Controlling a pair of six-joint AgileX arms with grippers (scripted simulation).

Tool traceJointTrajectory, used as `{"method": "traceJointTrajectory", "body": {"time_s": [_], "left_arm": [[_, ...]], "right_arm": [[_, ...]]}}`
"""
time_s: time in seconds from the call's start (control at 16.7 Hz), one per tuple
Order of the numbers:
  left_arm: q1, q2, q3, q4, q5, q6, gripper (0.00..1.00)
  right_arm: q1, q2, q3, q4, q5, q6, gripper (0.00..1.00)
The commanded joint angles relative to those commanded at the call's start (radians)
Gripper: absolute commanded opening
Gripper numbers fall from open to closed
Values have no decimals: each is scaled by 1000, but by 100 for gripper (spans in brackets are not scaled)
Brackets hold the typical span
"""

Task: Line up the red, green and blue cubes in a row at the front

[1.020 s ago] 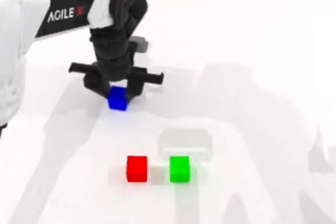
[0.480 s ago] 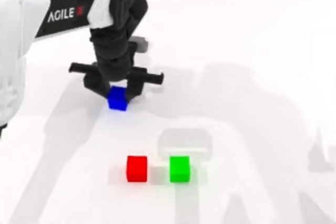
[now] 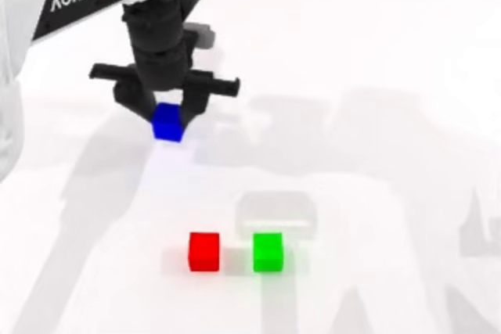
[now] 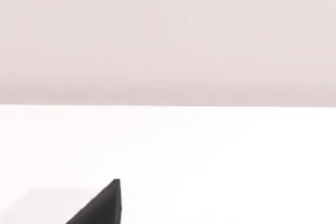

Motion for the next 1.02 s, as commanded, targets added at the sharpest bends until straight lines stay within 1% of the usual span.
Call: {"method": "traceJointTrajectory", "body": {"time_s": [0.12,0.3,0.42,0.54,0.72,1.02], "left_arm": [[3,-15,33,-40,0,1,0],[4,-17,37,-44,0,1,0],[-4,-13,36,-42,-1,0,0],[-35,-5,52,-52,-1,-34,0],[-136,15,98,-79,-3,-164,0],[-375,49,178,-143,-6,-525,0]], "right_arm": [[0,0,0,0,0,0,100],[0,0,0,0,0,0,100],[0,0,0,0,0,0,100],[0,0,0,0,0,0,100],[0,0,0,0,0,0,100],[0,0,0,0,0,0,100]]}}
